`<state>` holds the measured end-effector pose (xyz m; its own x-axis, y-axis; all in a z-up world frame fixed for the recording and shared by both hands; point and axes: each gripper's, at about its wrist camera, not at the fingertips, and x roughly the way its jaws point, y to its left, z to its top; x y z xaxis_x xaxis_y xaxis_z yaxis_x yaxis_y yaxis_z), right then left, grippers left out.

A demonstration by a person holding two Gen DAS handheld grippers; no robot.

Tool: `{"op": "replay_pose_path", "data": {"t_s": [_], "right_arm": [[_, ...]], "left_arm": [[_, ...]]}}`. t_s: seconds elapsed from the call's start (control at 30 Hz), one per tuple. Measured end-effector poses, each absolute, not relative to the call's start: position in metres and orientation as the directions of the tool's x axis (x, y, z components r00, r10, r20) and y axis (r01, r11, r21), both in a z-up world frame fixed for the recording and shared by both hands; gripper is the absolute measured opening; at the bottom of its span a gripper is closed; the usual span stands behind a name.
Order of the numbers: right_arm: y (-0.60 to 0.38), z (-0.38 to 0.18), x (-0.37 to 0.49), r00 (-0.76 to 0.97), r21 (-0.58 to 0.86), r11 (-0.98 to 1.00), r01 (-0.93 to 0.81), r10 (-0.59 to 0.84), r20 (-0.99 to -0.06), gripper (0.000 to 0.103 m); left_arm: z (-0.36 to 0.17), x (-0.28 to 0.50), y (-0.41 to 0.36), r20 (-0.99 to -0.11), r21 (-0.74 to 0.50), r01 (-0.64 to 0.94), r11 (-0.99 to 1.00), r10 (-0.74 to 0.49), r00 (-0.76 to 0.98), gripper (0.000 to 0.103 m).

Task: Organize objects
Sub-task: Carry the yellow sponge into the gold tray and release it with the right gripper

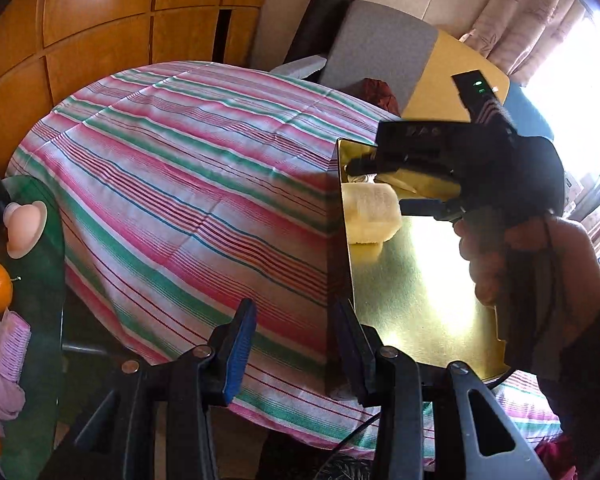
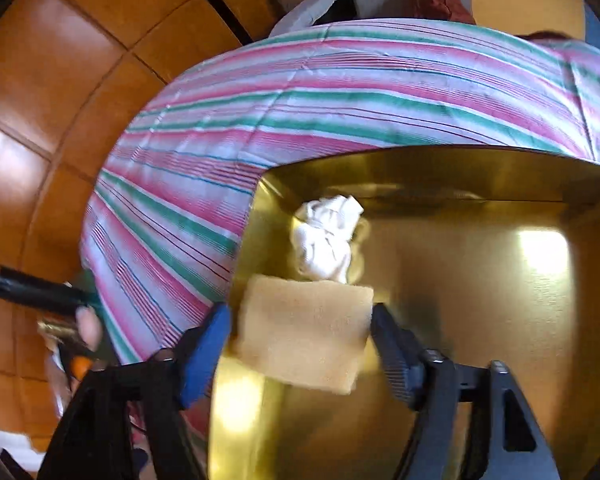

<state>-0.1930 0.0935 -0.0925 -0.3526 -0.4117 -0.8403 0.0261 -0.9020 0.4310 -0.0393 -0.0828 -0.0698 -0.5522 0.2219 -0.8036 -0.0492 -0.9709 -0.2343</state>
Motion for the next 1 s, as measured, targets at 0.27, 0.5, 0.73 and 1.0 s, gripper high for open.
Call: {"op": "replay_pose_path", "data": {"t_s": [0.27,0.5,0.73,1.0], "right_arm": [[0.107,-0.073,-0.168,-0.405,0.438,-0.897,0.065,-0.425,-0.809,0.094],[0.116,-0.049,-0.126,-0.495,0.329,-0.934,0.137,-0.353,-0.794,0.103],[0.127,-0.03,-0.087,-0.575,0.238,-0.959,0.156,-0.284,-0.767,0.103],[0.163,-0.019,-0.05,-0.641,0.173,-0.98,0.099,-0.196,-0.742,0.103]], "left_arm": [[-0.068,-0.038,-0.081,-0.799,-0.212,-0.049,-0.976,0.202,-0.567,0.04],[-0.061,-0.036,-0.076,-0.79,-0.188,-0.061,-0.98,0.188,-0.584,0.04],[-0.049,-0.028,-0.066,-0.761,-0.143,-0.094,-0.985,0.171,-0.626,0.04],[-0.037,-0.02,-0.052,-0.736,-0.094,-0.145,-0.985,0.167,-0.657,0.043]]}}
